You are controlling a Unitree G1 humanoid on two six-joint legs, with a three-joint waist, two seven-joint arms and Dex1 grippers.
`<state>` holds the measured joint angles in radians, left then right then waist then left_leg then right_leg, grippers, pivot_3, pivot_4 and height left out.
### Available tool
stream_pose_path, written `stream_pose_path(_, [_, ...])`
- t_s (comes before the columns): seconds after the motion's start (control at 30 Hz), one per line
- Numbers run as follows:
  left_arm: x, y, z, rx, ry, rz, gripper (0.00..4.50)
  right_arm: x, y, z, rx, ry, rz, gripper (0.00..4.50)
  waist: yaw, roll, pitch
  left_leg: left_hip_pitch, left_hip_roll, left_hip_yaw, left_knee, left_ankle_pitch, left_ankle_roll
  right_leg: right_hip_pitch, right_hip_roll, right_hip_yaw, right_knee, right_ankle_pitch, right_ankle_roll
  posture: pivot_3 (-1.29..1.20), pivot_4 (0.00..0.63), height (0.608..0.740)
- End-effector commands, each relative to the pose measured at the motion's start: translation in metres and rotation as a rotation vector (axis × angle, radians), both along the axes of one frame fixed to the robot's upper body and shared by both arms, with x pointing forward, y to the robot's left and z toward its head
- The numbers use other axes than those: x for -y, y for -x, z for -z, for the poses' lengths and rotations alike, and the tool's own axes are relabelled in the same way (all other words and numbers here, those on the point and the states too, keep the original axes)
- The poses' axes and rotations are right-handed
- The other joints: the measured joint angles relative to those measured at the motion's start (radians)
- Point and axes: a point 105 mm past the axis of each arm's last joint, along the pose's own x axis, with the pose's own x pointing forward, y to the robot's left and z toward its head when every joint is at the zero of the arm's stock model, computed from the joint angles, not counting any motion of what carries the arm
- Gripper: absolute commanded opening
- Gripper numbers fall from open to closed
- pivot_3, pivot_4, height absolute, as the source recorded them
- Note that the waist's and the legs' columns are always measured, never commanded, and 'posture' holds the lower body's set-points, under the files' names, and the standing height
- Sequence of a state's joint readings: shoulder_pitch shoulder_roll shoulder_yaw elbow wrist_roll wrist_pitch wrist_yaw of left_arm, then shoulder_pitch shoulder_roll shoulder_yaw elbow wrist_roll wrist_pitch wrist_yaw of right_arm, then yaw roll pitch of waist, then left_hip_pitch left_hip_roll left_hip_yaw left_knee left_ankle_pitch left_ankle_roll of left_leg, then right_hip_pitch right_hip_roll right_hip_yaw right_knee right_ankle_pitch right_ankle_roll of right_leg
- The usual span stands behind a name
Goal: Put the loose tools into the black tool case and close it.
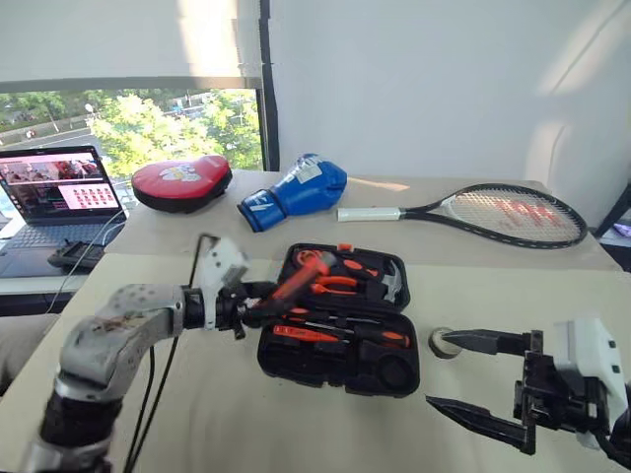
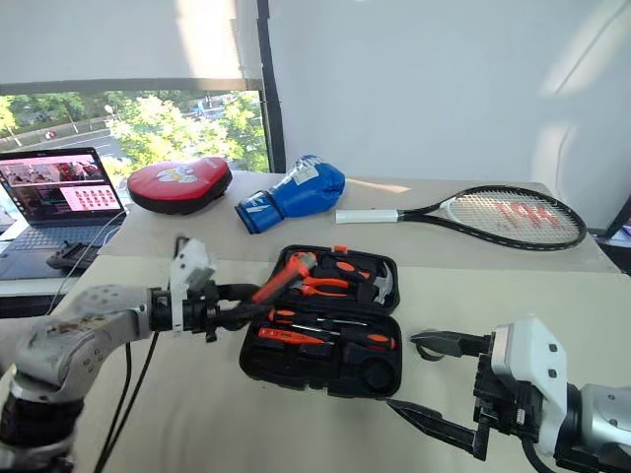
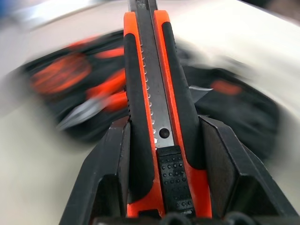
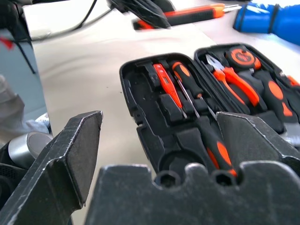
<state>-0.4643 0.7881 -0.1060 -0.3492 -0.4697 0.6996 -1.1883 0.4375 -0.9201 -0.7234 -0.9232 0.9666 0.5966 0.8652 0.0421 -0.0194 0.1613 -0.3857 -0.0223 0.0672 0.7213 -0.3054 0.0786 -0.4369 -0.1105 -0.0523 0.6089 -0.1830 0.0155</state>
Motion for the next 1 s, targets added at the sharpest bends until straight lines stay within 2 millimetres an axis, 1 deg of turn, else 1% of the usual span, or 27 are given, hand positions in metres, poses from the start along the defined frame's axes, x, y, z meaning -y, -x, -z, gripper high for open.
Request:
stream_pose_path(0.03, [0.004, 0.001, 0.014, 0.025, -0.095, 0.178, 1.71, -0.002, 0.005, -0.007, 0.043, 0.011, 0.011, 4.5, -0.001, -0.002, 0.001, 0.0, 0.0, 0.0, 0.0, 0.0, 0.001, 0.0, 0.0, 0.0, 0.0, -0.001, -0.002, 0.0, 0.15, 0.74])
stream_pose_path(0.1, [0.005, -0.005, 0.024, 0.044, -0.15, 0.225, 1.71, -0.002, 0.009, -0.006, 0.041, 0.017, 0.023, 4.5, -0.001, -0.003, 0.002, -0.001, 0.001, 0.0, 0.001, -0.001, 0.002, 0.0, 0.0, 0.001, 0.0, -0.001, -0.002, 0.0, 0.15, 0.74])
stream_pose_path(0.17, [0.006, -0.008, 0.034, 0.056, -0.202, 0.272, 1.71, -0.002, 0.012, -0.006, 0.038, 0.015, 0.034, 4.5, 0.0, -0.003, 0.002, -0.001, 0.002, -0.001, 0.001, -0.004, 0.008, -0.001, 0.001, 0.002, 0.0, -0.001, -0.001, 0.0, 0.15, 0.74])
stream_pose_path(0.23, [0.009, -0.012, 0.04, 0.062, -0.226, 0.296, 1.71, -0.003, 0.015, -0.006, 0.037, 0.016, 0.044, 4.5, 0.001, -0.003, 0.002, -0.002, 0.002, -0.001, 0.001, -0.004, 0.009, -0.001, 0.0, 0.003, 0.0, 0.002, 0.004, 0.0, 0.15, 0.74])
stream_pose_path(0.3, [0.01, -0.013, 0.044, 0.064, -0.25, 0.321, 1.71, -0.003, 0.016, -0.007, 0.039, 0.018, 0.049, 4.5, 0.001, -0.003, 0.002, -0.002, 0.002, -0.001, 0.002, -0.005, 0.01, -0.001, 0.0, 0.003, 0.0, 0.002, 0.005, 0.0, 0.15, 0.74])
stream_pose_path(0.37, [0.011, -0.016, 0.047, 0.087, -0.27, 0.351, 1.71, -0.004, 0.017, -0.008, 0.039, 0.019, 0.054, 4.5, 0.0, -0.003, 0.002, -0.002, 0.002, -0.001, 0.004, -0.006, 0.012, 0.0, 0.0, 0.003, 0.0, 0.002, 0.005, 0.0, 0.15, 0.74])
stream_pose_path(0.53, [0.022, -0.022, 0.051, 0.12, -0.284, 0.404, 1.71, -0.004, 0.018, -0.008, 0.04, 0.022, 0.063, 4.5, 0.0, -0.003, 0.001, -0.002, 0.002, -0.001, 0.006, -0.006, 0.013, 0.001, 0.0, 0.003, 0.0, 0.002, 0.006, 0.0, 0.15, 0.74])
stream_pose_path(0.77, [0.035, -0.022, 0.06, 0.122, -0.301, 0.446, 1.71, -0.003, 0.019, -0.008, 0.034, 0.024, 0.073, 4.5, 0.0, -0.003, 0.001, -0.002, 0.002, -0.001, 0.006, -0.006, 0.013, 0.001, 0.0, 0.003, 0.001, 0.003, 0.007, 0.0, 0.15, 0.74])
stream_pose_path(0.93, [0.032, -0.022, 0.068, 0.121, -0.337, 0.445, 1.71, -0.001, 0.021, -0.007, 0.024, 0.026, 0.075, 4.5, 0.002, -0.003, 0.001, -0.001, 0.001, -0.002, 0.007, -0.007, 0.014, 0.003, 0.0, 0.003, 0.0, 0.002, 0.008, 0.0, 0.15, 0.74])
stream_pose_path(1.0, [0.031, -0.025, 0.067, 0.119, -0.334, 0.412, 1.71, 0.0, 0.022, -0.005, 0.013, 0.035, 0.079, 4.5, 0.002, -0.002, 0.001, 0.0, 0.002, -0.002, 0.007, -0.007, 0.014, 0.004, 0.0, 0.003, 0.0, 0.002, 0.009, 0.0, 0.15, 0.74])
